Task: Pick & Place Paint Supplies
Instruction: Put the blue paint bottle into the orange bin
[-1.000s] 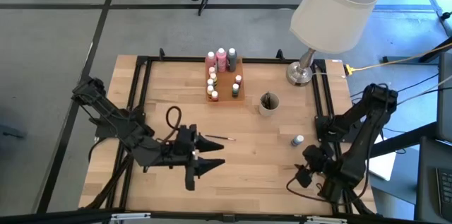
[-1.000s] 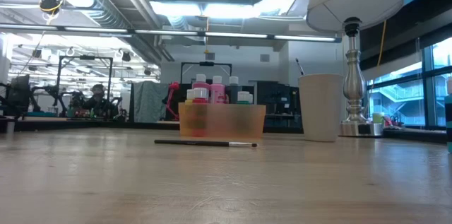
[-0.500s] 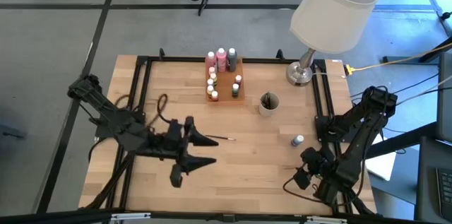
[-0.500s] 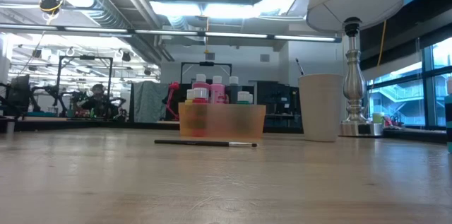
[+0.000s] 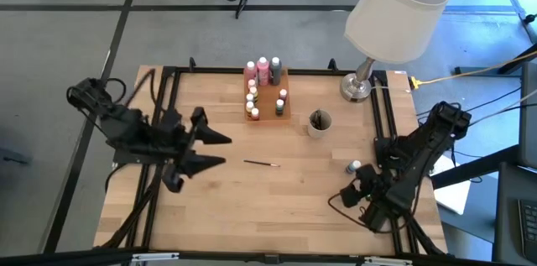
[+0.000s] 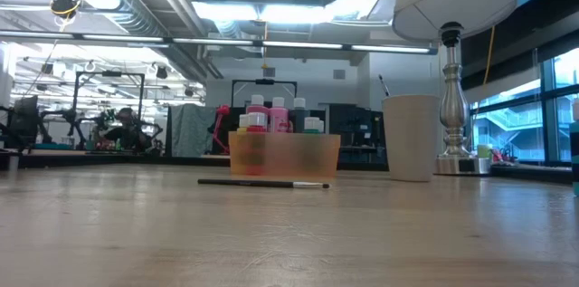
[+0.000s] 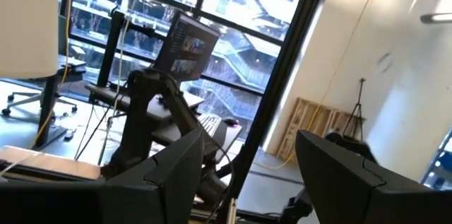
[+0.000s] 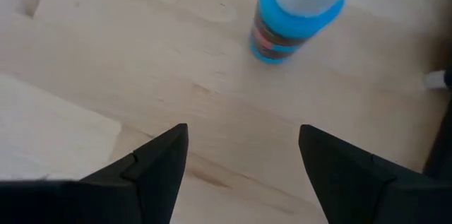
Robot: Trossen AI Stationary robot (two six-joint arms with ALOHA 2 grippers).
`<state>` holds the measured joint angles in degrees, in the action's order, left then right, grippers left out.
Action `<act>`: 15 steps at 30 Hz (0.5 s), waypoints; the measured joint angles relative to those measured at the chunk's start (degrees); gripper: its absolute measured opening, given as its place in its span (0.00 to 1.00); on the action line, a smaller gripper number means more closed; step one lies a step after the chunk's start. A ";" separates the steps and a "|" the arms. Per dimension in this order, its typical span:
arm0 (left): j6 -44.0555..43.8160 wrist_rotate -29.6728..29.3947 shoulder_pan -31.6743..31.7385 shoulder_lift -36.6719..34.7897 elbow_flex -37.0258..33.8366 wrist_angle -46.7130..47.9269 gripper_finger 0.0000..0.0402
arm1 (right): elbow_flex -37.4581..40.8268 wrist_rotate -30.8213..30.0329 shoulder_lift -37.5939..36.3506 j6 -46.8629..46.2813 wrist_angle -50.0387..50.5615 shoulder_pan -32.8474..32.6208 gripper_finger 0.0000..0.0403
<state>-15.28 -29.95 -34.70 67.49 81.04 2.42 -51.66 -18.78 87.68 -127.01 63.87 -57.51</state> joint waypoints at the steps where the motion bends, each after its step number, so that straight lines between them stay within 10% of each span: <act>1: -0.34 0.00 0.00 -0.63 0.01 0.36 0.55 | -0.02 -0.03 0.00 -0.11 -0.25 0.52 0.68; 15: -3.53 -3.56 0.00 -3.61 -0.01 0.27 0.55 | 0.01 -0.64 0.00 5.16 -0.20 7.05 0.73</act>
<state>-18.81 -33.52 -34.70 63.88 81.03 2.69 -51.66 -19.42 87.68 -121.86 63.67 -50.47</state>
